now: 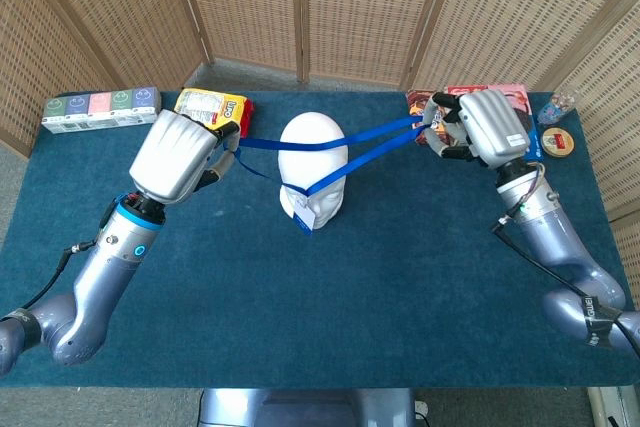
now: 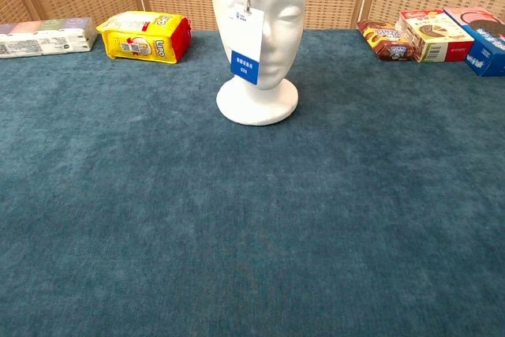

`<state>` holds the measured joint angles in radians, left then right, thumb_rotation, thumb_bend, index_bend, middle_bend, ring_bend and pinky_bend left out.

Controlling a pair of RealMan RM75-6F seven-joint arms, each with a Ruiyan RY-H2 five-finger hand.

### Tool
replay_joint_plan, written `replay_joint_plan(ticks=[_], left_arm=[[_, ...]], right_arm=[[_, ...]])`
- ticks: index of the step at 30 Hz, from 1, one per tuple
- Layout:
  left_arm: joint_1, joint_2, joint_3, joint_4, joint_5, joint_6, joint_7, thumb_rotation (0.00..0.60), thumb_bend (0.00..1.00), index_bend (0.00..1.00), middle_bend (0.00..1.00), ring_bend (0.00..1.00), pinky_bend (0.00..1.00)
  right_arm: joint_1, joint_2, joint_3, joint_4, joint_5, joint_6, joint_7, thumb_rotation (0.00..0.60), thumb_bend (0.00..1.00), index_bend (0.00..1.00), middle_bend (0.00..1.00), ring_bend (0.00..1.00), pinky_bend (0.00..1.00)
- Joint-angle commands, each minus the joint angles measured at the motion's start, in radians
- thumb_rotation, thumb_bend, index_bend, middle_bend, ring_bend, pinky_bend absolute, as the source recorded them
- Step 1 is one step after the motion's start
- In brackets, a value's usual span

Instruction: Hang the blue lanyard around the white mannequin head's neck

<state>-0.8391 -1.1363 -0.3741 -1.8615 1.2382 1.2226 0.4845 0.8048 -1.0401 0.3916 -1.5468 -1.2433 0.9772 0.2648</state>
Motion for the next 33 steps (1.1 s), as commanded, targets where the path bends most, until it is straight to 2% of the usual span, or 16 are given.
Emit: replay_joint_plan(ticks=[1, 33], left_arm=[[-0.004, -0.007, 0.003, 0.010, -0.006, -0.002, 0.007, 0.600, 0.42, 0.65, 1.00, 1.00, 1.00], [-0.025, -0.063, 0.012, 0.096, -0.020, 0.049, 0.114, 0.600, 0.42, 0.66, 1.00, 1.00, 1.00]], right_arm=[[0.014, -0.015, 0.003, 0.013, 0.011, -0.013, -0.009, 0.600, 0.50, 0.77, 1.00, 1.00, 1.00], [0.088, -0.114, 0.030, 0.149, 0.068, -0.054, -0.026, 0.600, 0.49, 0.78, 1.00, 1.00, 1.00]])
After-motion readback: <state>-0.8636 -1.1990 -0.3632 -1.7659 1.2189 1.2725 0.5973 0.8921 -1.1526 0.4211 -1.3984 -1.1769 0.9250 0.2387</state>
